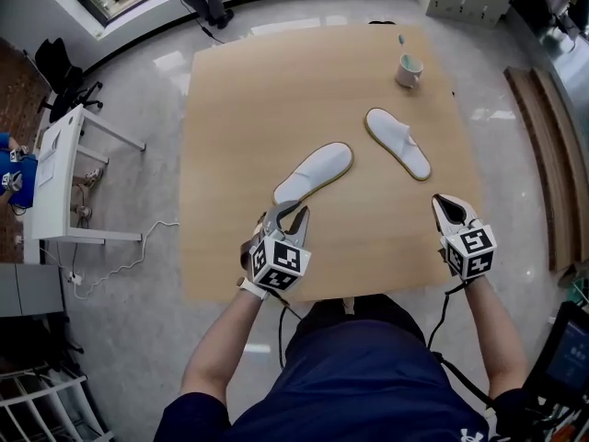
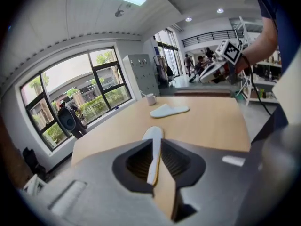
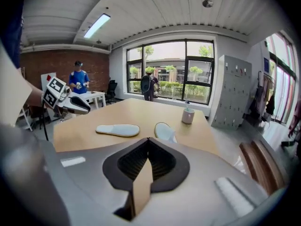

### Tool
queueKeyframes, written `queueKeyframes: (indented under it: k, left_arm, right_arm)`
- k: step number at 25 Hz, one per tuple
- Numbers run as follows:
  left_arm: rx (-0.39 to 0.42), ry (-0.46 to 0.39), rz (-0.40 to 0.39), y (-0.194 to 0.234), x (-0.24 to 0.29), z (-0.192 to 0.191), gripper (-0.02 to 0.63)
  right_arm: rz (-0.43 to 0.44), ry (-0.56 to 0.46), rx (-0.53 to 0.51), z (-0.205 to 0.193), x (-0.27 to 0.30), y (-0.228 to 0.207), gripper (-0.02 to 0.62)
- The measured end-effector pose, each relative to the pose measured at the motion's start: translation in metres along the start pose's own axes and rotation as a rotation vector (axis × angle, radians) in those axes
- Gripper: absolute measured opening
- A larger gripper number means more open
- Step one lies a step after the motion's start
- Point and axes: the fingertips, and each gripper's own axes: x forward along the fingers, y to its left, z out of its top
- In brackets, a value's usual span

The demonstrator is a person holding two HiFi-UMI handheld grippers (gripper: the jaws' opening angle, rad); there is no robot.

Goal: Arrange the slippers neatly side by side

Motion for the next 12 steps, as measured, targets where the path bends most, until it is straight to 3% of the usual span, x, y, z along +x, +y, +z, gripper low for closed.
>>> queueKeyframes:
  k: [2,4,6,7,9,12]
  left_arm:
    - [0.037,0.047,-0.012,0.006,0.016,-0.006,0.060]
    - [0.062,0.105,-0.046,0.009,0.035,-0.017,0.111]
    - [0.089,0.156,-0.082,0.011,0.056,-0.025,0.156]
    - [0.112,0.175,-0.099,0.011,0.067,-0.028,0.156]
    - [0.195,0.208,-0.134,0.012,0.088,-0.034,0.156]
    - [0.389,0.256,-0.191,0.013,0.108,-0.043,0.156]
  right_arm:
    - [0.038,-0.002,-0.044,0.007,0.026,-0.011,0.006]
    - [0.066,0.012,-0.079,0.008,0.054,-0.021,0.006]
    - [0.093,0.055,-0.133,0.003,0.083,-0.030,0.164]
    - [0.112,0.082,-0.174,-0.001,0.098,-0.033,0.169]
    - [0.158,0.145,-0.305,-0.010,0.124,-0.036,0.161]
    - [0.241,0.265,-0.549,-0.026,0.150,-0.042,0.161]
